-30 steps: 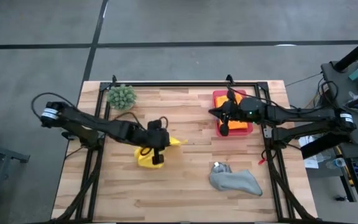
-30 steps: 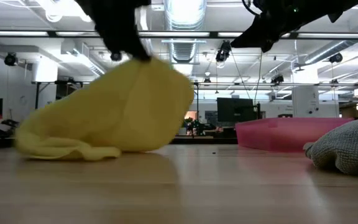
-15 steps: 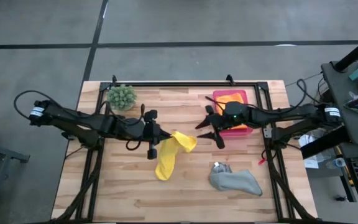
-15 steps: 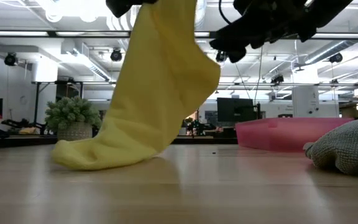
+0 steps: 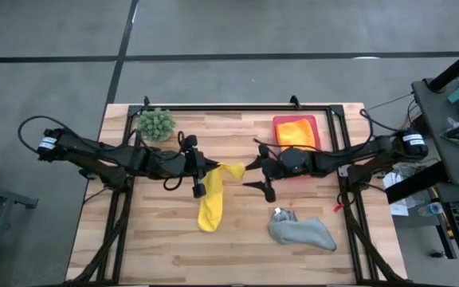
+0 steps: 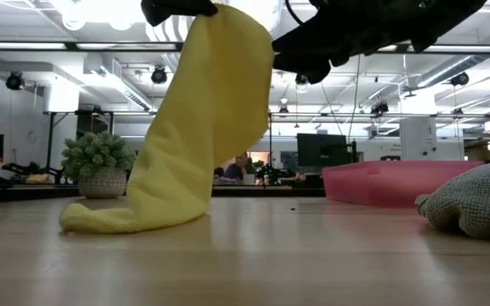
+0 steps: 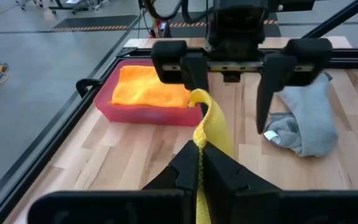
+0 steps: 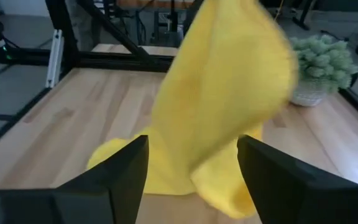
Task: Fold microfiber towels
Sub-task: Fold the yellow microfiber cloth
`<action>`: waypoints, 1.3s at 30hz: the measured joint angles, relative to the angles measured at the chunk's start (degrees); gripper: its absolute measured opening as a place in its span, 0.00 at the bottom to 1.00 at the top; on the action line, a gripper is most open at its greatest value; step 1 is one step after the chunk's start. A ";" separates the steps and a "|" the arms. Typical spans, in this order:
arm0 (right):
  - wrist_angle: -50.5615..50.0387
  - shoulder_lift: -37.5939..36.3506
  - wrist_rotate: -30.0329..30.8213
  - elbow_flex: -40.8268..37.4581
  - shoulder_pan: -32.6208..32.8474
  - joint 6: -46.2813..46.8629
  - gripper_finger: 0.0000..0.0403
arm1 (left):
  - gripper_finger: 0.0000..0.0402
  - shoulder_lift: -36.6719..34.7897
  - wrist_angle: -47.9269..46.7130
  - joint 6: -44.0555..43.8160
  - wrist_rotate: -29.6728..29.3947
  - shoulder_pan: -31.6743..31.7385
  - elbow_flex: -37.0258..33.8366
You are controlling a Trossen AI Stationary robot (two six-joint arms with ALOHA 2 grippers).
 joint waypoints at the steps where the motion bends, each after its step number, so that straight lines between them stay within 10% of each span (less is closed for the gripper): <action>1: 1.31 0.65 0.25 0.00 0.11 0.99 0.57 | 0.00 0.00 0.02 0.00 -0.02 0.00 0.00; 9: 6.30 6.53 5.37 0.75 0.00 1.45 0.52 | 0.00 -0.02 -0.03 0.04 -0.02 0.00 -0.20; 17: 2.10 7.27 5.43 2.78 1.18 -4.36 0.06 | 0.01 -0.36 -5.07 -2.32 0.25 0.00 -0.75; 32: -11.60 6.57 6.81 10.05 3.45 -8.46 0.02 | 0.46 -0.39 -9.56 -9.16 1.38 -0.04 -2.19; 39: -12.79 6.87 7.00 8.61 3.70 -6.97 0.02 | 0.50 5.35 0.72 -12.82 12.77 -1.18 -11.04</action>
